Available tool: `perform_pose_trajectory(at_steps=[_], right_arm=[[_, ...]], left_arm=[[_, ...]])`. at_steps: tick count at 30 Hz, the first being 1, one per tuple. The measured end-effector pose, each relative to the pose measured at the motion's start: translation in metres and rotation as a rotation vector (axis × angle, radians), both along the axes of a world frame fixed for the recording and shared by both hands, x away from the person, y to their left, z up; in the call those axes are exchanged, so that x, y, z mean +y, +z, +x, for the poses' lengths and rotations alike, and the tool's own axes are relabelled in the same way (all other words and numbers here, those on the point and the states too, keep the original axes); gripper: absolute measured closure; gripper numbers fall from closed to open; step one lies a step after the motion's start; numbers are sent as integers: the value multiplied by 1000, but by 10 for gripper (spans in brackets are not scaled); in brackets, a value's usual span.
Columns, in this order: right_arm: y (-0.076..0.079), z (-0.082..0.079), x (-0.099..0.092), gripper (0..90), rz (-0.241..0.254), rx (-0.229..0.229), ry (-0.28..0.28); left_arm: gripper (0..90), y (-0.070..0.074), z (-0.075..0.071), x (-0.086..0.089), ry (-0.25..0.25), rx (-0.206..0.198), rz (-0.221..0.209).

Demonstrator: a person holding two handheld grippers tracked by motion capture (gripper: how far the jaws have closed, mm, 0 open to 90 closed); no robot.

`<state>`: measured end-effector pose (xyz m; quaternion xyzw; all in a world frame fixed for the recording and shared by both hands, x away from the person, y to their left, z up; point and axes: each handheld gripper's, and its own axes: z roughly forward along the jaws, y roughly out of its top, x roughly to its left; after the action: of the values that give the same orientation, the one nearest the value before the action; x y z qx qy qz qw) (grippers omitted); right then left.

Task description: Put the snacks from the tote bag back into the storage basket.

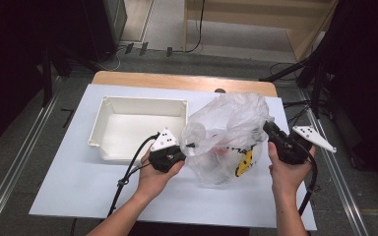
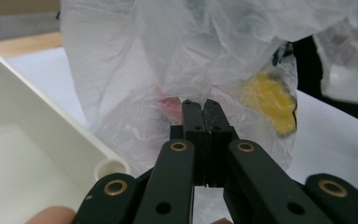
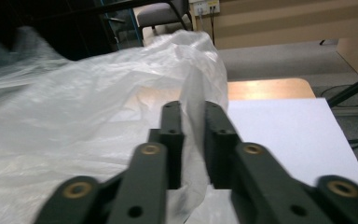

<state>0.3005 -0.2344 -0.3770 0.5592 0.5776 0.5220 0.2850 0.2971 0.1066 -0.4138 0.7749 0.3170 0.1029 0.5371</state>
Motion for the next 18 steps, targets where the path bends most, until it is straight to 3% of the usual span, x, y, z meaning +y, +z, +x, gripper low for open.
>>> perform_pose_trajectory(at_steps=[3,8,11,13,18], right_arm=[[-12,-1,0,900,2,4,2],[-32,-2,2,900,-18,29,10],[-45,-3,1,900,-26,51,5],[-55,-3,0,900,-33,67,-4],[-73,-2,-1,900,-69,111,-15]], left_arm=[[900,-11,-7,-4,-5,16,15],[900,-25,-18,-5,2,41,24],[900,-34,-23,-6,28,100,48],[900,-40,-25,-5,53,122,82],[900,-55,-26,3,109,180,106]])
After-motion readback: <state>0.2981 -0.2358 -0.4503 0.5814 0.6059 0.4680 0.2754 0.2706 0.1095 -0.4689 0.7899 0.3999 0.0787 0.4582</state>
